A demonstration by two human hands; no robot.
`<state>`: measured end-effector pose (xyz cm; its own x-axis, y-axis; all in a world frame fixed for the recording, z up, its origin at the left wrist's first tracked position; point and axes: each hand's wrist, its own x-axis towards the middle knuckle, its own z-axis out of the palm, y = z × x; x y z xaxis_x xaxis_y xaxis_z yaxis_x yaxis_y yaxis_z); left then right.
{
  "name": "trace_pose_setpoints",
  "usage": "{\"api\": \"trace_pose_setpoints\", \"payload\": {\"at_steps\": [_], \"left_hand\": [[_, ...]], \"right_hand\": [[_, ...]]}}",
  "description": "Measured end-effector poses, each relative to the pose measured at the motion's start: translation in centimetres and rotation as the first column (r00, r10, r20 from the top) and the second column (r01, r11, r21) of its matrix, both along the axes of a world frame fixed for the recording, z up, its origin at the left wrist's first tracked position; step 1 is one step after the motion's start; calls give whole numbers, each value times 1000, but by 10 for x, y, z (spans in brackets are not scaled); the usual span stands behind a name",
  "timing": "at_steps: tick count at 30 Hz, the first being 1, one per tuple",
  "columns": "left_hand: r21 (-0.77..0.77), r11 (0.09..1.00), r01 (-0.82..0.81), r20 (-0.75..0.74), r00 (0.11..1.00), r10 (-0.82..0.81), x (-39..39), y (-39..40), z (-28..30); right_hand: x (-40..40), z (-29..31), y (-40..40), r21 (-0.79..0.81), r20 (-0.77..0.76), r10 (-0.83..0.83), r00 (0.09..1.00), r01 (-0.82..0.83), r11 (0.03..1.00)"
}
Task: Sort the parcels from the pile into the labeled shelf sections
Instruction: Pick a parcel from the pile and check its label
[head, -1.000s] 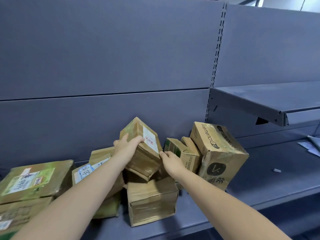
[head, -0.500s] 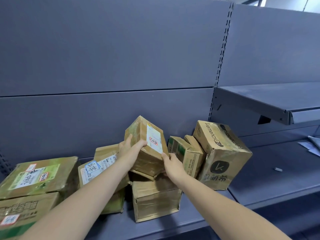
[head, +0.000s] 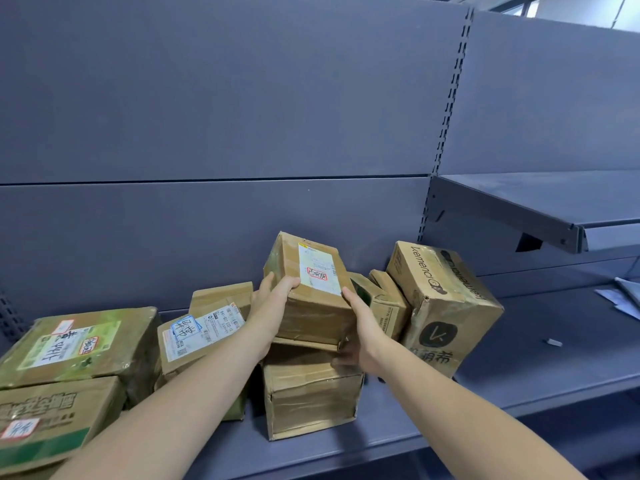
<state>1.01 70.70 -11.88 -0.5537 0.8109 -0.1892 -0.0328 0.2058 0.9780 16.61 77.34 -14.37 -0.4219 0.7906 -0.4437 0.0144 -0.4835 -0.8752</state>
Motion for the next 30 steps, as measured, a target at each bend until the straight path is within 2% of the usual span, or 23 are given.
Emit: {"api": "trace_pose_setpoints", "payload": {"at_steps": [3,8,13,18,25,30], "left_hand": [[11,1000,9,31,999,-10,-2,4,-7],[32,996,80,46,996,-81,3,-6,7],[23,998,61,-51,997,-60,5,-6,2],[12,998,64,-133,989,-62,10,-5,0],[97,986,138,-182,976,-119,11,-12,-16],[90,983,157,-165,976,-141,8,-13,-28]], "right_hand": [[2,1,1,-3,2,16,1000,-16,1000],[3,-2,1,107,-27,-17,999,20,994],[5,-11,-3,243,22,18,1000,-23,970],[2,-14,-10,312,20,-16,1000,9,950],[8,-14,-16,371,7,25,1000,-26,928],[10,-21,-17,403,13,52,999,-53,914]]}}
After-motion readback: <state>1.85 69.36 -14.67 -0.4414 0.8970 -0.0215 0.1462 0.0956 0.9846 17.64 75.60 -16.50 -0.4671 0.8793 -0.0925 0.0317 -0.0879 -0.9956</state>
